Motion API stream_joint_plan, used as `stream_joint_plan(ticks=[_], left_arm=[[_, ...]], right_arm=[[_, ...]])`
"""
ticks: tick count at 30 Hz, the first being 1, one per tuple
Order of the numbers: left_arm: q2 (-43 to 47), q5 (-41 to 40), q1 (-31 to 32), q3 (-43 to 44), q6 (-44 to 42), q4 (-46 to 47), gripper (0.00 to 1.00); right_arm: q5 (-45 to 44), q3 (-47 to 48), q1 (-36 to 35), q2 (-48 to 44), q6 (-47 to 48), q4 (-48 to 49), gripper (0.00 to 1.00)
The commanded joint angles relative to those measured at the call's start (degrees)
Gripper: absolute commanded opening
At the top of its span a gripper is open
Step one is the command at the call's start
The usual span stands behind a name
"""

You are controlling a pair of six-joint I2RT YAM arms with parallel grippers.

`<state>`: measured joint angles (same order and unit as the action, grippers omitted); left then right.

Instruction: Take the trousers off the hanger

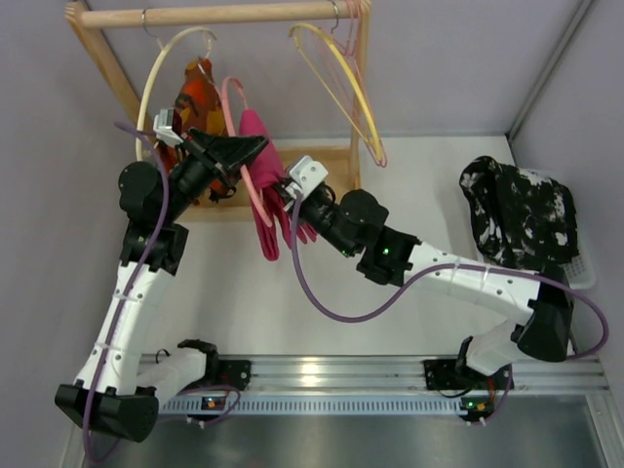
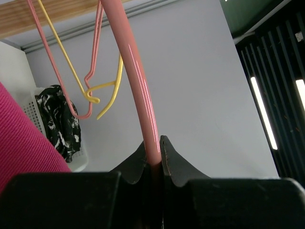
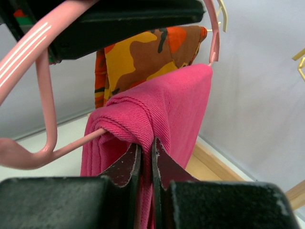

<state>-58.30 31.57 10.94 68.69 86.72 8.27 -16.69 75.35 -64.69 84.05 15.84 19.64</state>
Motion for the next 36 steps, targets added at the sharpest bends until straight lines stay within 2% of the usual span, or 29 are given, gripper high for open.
stream_joint_plan(ticks=[1, 16, 29, 36], left_arm=[[2.8, 0.9, -0.2, -0.3, -3.7, 8.8, 0.00], [6.0, 3.4, -0.2, -10.0, -9.6, 7.0, 0.00], [6.8, 2.0, -0.8, -14.7, -12.8, 1.2, 0.00], [5.7, 1.7, -1.4, -16.9, -13.0, 1.1, 0.00]], right_arm=[[-0.9, 5.7, 2.4, -4.4, -0.7, 3.1, 0.00], [1.3, 17.5, 2.5, -6.8, 3.3, 0.1, 0.00], [0.3, 23.8, 2.4, -8.9, 2.8, -2.6, 0.00], [0.3, 25.6, 2.4, -9.7, 3.2, -1.9, 0.00]])
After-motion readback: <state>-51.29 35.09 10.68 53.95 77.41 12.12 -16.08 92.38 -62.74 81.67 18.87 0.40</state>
